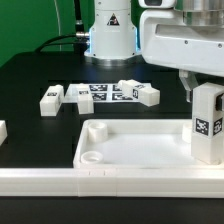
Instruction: Assemble desk
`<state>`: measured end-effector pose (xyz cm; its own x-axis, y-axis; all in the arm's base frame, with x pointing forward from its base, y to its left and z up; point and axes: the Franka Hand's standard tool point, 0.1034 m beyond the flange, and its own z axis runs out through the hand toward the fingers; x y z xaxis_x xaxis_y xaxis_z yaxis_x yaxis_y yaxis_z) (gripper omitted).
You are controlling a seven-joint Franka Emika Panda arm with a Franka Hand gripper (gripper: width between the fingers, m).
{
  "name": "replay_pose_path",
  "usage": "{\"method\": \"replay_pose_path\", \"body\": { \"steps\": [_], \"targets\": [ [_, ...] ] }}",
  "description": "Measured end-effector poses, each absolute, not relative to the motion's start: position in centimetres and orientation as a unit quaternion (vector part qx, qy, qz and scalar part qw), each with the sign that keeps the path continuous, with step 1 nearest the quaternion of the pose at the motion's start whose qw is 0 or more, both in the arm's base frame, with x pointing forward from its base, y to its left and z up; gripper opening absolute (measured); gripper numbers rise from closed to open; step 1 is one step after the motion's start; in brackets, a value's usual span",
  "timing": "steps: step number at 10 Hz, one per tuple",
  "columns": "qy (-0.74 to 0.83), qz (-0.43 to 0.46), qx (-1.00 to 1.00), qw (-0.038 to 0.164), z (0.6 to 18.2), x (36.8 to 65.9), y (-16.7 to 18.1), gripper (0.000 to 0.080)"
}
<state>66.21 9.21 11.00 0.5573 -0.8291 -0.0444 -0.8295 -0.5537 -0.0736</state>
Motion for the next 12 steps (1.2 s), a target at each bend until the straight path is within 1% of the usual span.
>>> {"method": "replay_pose_path", "body": {
  "steps": [2, 4, 6, 7, 8, 12],
  "targets": [
    [0.533, 0.006, -0.845, 0.043, 10.98, 66.18, 9.32, 0.0289],
    [0.544, 0.006, -0.838, 0.042, 10.97, 66.2, 9.3, 0.0289],
    [0.511, 0.004, -0.859, 0.041, 10.97, 66.14, 9.42, 0.0554],
    [0.478, 0.004, -0.877, 0.039, 10.97, 66.08, 9.61, 0.0554],
    [0.417, 0.0, -0.908, 0.038, 10.96, 66.06, 9.69, 0.0632],
    [0.207, -0.008, -0.978, 0.034, 10.95, 66.02, 9.75, 0.0649]
  ]
}}
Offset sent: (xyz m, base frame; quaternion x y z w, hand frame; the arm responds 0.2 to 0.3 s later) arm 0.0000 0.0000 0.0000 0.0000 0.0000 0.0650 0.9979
